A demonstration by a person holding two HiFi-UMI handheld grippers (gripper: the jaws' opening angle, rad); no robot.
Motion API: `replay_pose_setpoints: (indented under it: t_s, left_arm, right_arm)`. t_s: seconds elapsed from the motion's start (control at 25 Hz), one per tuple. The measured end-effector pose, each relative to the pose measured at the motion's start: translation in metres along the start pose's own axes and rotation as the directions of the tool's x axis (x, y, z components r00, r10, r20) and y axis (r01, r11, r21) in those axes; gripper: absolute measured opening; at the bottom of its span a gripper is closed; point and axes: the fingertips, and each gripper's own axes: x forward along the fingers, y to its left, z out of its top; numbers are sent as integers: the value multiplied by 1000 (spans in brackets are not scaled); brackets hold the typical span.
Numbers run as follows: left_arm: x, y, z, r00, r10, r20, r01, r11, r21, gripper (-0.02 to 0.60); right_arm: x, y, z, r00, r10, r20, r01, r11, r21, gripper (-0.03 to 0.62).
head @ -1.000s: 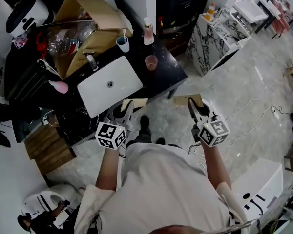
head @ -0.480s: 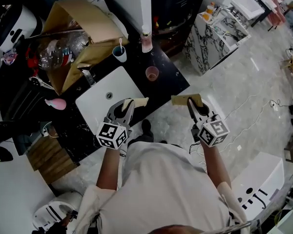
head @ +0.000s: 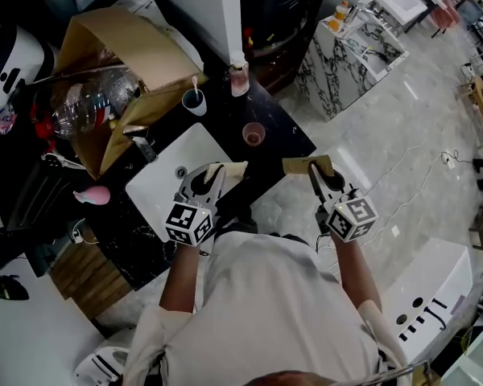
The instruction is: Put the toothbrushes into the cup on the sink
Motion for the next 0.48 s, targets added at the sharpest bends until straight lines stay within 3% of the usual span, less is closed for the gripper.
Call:
replay_pose_setpoints:
  t_s: [0.48]
  left_arm:
    - [13, 35, -3, 997, -69, -19, 69, 997, -19, 35]
  right_arm:
    - [32, 18, -2, 998, -47, -32, 47, 999, 1, 71]
